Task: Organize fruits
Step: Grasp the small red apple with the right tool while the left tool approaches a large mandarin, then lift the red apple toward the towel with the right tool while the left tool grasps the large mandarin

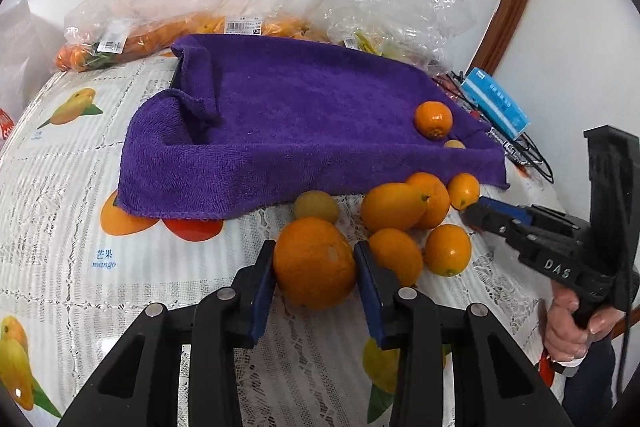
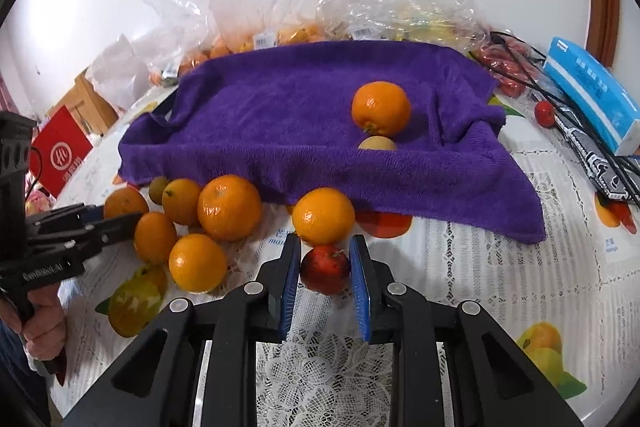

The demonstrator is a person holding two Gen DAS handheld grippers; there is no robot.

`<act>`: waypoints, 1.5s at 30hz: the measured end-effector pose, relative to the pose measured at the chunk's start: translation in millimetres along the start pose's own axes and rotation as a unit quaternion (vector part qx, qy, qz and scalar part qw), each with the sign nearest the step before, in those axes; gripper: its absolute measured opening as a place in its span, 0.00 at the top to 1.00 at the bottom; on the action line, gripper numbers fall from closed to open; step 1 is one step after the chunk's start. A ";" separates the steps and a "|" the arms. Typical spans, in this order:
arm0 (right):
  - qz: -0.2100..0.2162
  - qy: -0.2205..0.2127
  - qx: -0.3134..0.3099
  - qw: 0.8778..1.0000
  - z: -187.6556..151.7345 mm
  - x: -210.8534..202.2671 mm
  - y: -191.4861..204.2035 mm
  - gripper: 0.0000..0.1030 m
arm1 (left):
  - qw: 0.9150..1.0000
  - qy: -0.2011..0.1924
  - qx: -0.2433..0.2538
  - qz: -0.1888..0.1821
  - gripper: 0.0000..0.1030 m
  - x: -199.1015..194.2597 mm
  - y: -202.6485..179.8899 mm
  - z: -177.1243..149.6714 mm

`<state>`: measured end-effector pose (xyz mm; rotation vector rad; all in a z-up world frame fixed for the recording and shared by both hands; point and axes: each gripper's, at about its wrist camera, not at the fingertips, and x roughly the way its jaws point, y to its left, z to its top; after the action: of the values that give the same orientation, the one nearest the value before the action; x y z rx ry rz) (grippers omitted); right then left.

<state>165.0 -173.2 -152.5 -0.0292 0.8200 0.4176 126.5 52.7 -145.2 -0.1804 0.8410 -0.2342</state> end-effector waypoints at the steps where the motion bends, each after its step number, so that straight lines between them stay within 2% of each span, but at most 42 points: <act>1: -0.001 0.002 -0.003 1.000 -0.3 0.8 0.9 0.75 | 1.000 -0.002 0.001 -0.004 0.66 -0.9 -0.5 -0.3; 8: -0.020 0.014 -0.028 0.999 -3.2 3.8 7.6 0.75 | 1.000 -0.006 0.003 -0.011 0.67 -3.1 -0.8 -0.9; 10: -0.021 0.016 -0.027 0.999 -3.4 3.6 5.9 0.73 | 1.000 -0.002 0.003 -0.010 0.66 -2.4 -1.1 -0.7; 12: -0.019 0.016 -0.029 0.999 -3.7 2.9 5.6 0.66 | 1.000 0.004 0.005 -0.011 0.67 -0.5 -1.2 -0.5; 19: -0.023 0.019 -0.042 0.999 -5.2 2.5 8.1 0.64 | 1.000 0.014 0.028 0.003 0.66 4.8 -8.8 -1.0; 20: -0.025 0.019 -0.044 0.999 -5.3 2.6 8.2 0.65 | 0.999 0.015 0.032 0.009 0.66 5.4 -10.6 -1.0; 22: -0.032 0.018 -0.046 0.998 -5.4 2.3 9.4 0.75 | 0.999 0.017 0.041 0.021 0.66 6.7 -14.5 -1.3; 27: -0.040 0.019 -0.051 0.998 -5.4 2.7 11.5 0.76 | 0.995 0.020 0.068 0.063 0.66 9.2 -25.8 -2.9; 32: -0.021 0.018 -0.033 0.999 -5.2 1.3 5.1 0.72 | 0.989 0.022 0.095 0.109 0.65 12.6 -38.7 -5.3; 38: -0.030 0.018 -0.045 0.998 -7.1 0.7 11.3 0.74 | 0.997 0.012 0.044 0.060 0.68 4.1 -19.7 -4.0; 40: -0.023 0.017 -0.044 0.999 -7.8 -0.5 10.7 0.76 | 0.999 -0.002 0.020 0.038 0.68 -3.3 -11.0 -5.0; 45: 0.007 0.003 -0.042 0.999 -9.3 -7.4 9.2 0.76 | 0.999 -0.025 -0.009 0.021 0.68 -16.5 -4.2 -11.4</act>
<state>150.6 -169.1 -152.3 -0.1026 0.8089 0.4661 106.7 52.5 -139.9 -0.1837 0.7975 -0.1820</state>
